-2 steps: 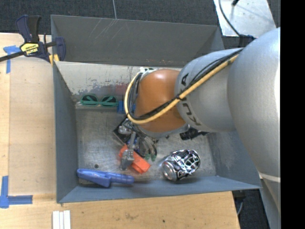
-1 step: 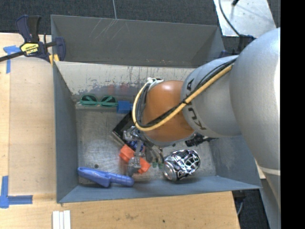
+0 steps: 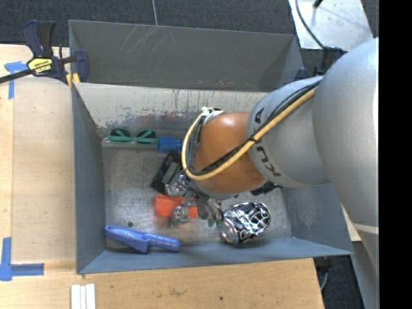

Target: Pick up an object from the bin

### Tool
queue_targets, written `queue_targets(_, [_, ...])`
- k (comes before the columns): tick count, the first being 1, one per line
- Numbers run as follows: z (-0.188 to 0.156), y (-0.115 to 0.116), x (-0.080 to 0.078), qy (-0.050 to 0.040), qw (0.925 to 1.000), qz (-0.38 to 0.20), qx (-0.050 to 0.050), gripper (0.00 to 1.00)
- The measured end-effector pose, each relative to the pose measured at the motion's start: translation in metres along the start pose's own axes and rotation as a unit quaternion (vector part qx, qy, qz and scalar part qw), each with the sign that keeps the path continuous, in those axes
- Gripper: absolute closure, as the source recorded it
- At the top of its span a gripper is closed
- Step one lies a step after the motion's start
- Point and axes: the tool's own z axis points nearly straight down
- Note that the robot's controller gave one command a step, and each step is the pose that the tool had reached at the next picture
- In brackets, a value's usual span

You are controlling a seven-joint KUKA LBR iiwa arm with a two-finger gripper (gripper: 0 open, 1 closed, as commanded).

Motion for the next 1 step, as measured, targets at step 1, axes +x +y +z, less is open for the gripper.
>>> queue_targets(1, [0.0001, 0.0001, 0.0001, 0.0002, 1.0, 0.0, 0.0, 1.0])
